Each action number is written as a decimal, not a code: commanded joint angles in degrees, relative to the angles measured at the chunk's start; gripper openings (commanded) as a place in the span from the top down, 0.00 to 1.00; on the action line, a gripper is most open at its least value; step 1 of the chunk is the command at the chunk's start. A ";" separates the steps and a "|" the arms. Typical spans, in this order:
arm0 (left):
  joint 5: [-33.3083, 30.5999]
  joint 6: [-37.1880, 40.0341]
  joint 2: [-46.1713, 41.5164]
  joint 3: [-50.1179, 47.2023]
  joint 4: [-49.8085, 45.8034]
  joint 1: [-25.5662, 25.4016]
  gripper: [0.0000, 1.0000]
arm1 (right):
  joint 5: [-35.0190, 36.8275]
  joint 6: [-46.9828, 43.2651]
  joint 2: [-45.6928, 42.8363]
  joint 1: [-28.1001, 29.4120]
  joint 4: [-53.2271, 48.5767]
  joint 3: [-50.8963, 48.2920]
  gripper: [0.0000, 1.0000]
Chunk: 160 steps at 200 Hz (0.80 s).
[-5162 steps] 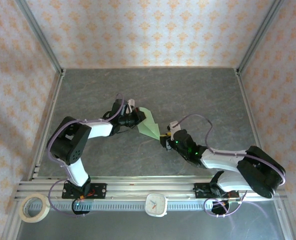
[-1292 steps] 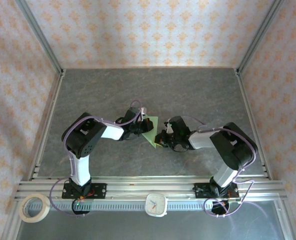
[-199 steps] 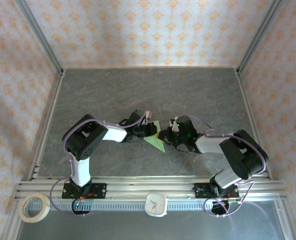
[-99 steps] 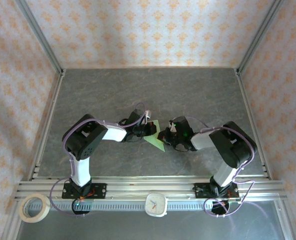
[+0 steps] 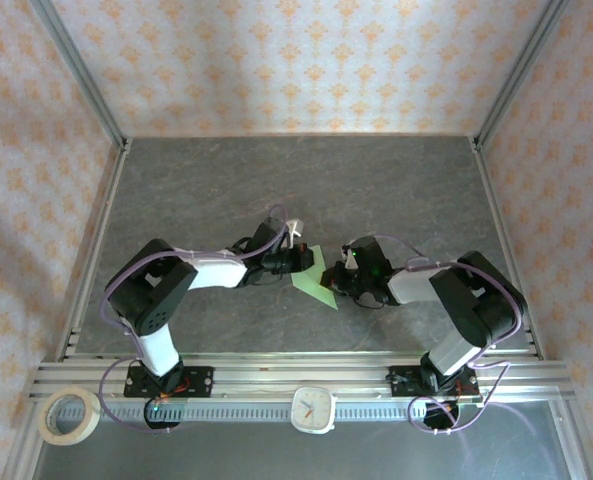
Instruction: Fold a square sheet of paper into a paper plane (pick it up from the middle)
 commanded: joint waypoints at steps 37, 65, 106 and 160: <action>-2.81 -1.86 5.92 0.85 0.57 -0.78 0.98 | 2.61 -2.31 2.29 0.07 -9.56 -2.32 1.00; -4.31 -1.70 8.14 1.07 0.33 1.79 0.98 | 2.85 -3.08 2.62 0.04 -10.20 -2.52 1.00; -3.96 0.52 8.00 1.71 -1.41 6.88 0.98 | 2.87 -3.43 2.53 0.06 -10.12 -3.31 1.00; -7.34 2.19 10.57 8.73 -11.12 10.81 0.98 | 2.16 -4.22 2.20 0.03 -10.08 -3.68 1.00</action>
